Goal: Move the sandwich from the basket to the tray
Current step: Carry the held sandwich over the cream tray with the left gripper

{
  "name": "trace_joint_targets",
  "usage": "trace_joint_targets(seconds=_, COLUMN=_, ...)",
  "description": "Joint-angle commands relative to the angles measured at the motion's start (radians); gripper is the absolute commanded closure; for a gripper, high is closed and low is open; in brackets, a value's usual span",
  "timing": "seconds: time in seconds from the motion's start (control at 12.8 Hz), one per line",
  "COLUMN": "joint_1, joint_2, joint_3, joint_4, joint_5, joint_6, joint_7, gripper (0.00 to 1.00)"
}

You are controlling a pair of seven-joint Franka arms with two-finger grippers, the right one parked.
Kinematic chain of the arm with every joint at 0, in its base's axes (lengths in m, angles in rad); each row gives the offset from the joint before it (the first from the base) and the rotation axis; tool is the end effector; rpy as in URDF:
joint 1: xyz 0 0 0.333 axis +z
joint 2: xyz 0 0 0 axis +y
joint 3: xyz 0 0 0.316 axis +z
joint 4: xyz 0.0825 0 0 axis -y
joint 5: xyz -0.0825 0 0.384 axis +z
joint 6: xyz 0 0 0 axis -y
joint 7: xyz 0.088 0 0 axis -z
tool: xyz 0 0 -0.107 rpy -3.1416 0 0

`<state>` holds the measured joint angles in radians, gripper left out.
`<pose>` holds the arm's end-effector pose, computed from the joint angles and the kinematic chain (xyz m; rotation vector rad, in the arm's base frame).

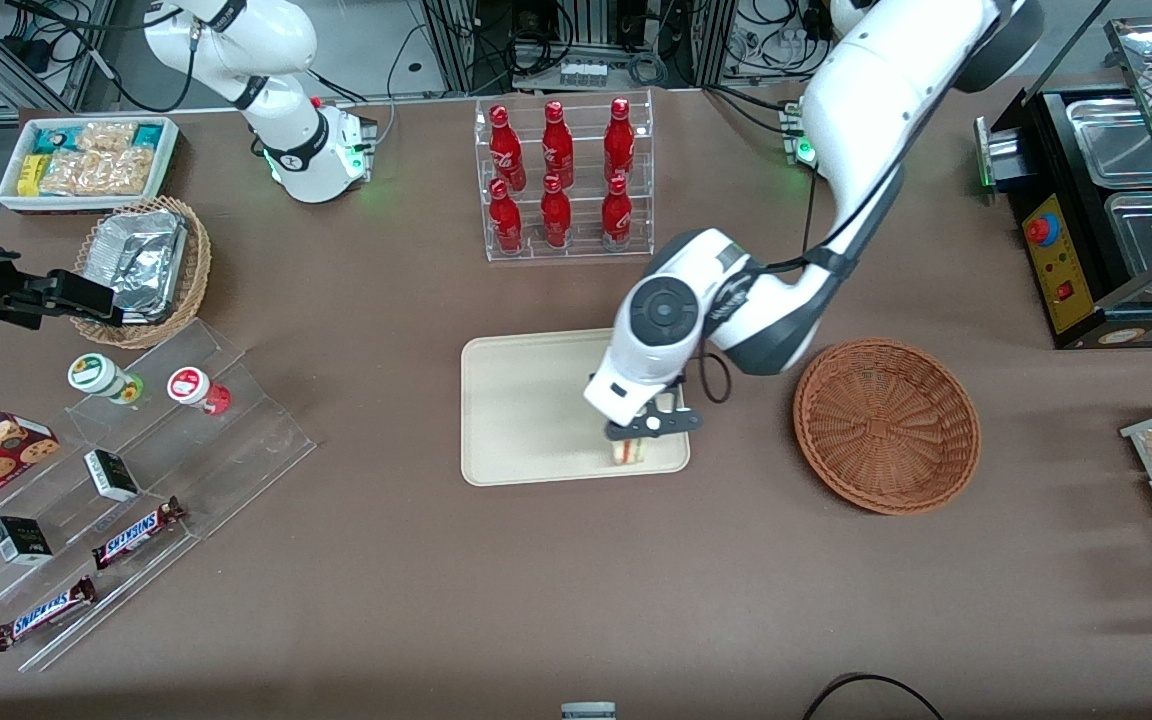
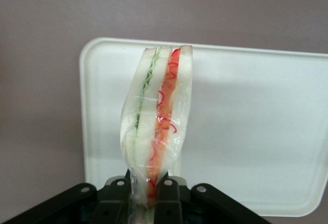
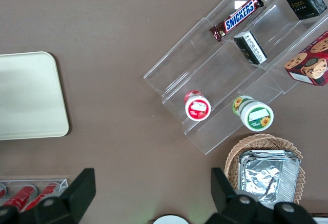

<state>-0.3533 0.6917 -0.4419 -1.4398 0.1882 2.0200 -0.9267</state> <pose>0.5461 -0.4573 0.3070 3.0914 0.2000 -0.1758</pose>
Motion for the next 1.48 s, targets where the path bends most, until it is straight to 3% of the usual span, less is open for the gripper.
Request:
trace_joint_targets(seconds=0.0, joint_1=-0.088, joint_2=0.084, joint_3=0.043, joint_4=0.139, joint_5=0.043, joint_6=-0.064, joint_7=-0.088, gripper=1.0)
trace_joint_targets(seconds=0.7, joint_1=-0.323, joint_2=0.196, joint_3=0.185, joint_4=0.291, joint_5=0.051, joint_6=-0.101, joint_7=-0.127, gripper=1.0)
trace_joint_targets(seconds=1.4, joint_1=-0.325, joint_2=0.2, joint_3=0.198, joint_4=0.308, joint_5=0.042, joint_6=-0.158, joint_7=-0.15, gripper=1.0)
